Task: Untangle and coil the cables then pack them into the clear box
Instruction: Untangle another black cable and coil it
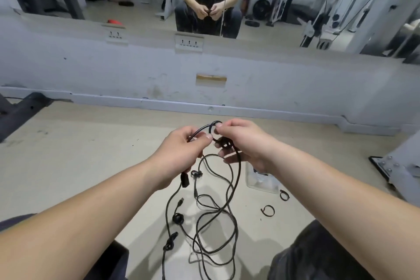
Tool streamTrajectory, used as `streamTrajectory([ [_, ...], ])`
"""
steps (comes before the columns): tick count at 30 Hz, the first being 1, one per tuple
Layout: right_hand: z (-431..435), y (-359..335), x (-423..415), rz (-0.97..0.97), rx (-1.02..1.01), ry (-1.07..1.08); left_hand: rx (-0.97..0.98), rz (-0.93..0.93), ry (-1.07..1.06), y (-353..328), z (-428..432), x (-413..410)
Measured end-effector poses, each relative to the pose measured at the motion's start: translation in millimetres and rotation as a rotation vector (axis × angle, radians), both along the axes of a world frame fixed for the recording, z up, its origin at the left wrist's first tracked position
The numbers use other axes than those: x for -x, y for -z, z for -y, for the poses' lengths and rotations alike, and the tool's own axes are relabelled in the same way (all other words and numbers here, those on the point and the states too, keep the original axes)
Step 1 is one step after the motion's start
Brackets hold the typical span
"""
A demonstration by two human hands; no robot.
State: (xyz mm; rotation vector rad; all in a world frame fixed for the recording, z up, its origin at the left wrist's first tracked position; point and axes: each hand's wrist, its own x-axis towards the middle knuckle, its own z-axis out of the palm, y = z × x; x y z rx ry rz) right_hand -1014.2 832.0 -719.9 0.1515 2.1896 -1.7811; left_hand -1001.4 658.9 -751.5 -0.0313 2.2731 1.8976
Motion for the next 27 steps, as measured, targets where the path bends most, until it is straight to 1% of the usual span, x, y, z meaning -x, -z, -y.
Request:
streamTrajectory([
  [2, -2.7, 14.1, 2.1, 0.052, 0.069, 0.002, -0.002, 0.013, -0.027, 2.8, 4.6, 5.1],
  [4, -4.8, 23.8, 5.6, 0.082, 0.073, -0.006, 0.028, -0.002, -0.02, 3.3, 10.5, 12.8],
  [10, -4.9, 31.7, 24.2, 0.072, 0.084, -0.112, 0.224, -0.062, 0.003, 3.8, 27.4, 30.7],
  [13, -3.0, 42.4, 29.0, 0.076, 0.063, -0.106, 0.3, -0.07, 0.045, 7.5, 25.4, 37.3],
  [17, -2.5, 47.6, 38.8, 0.132, 0.086, -0.1, 0.402, -0.088, 0.099, 13.6, 23.2, 42.3],
  [19, -4.7, 44.9, 44.8, 0.143, 0.122, -0.117, 0.4, -0.089, 0.117, 12.2, 24.8, 45.2],
  [23, -4.4, 41.0, 50.0, 0.105, 0.192, -0.159, 0.334, -0.084, 0.155, 8.0, 29.8, 45.5],
  [27, 4.3, 42.9, 42.6, 0.064, 0.184, -0.226, 0.275, -0.119, 0.143, 7.1, 26.8, 37.5],
])
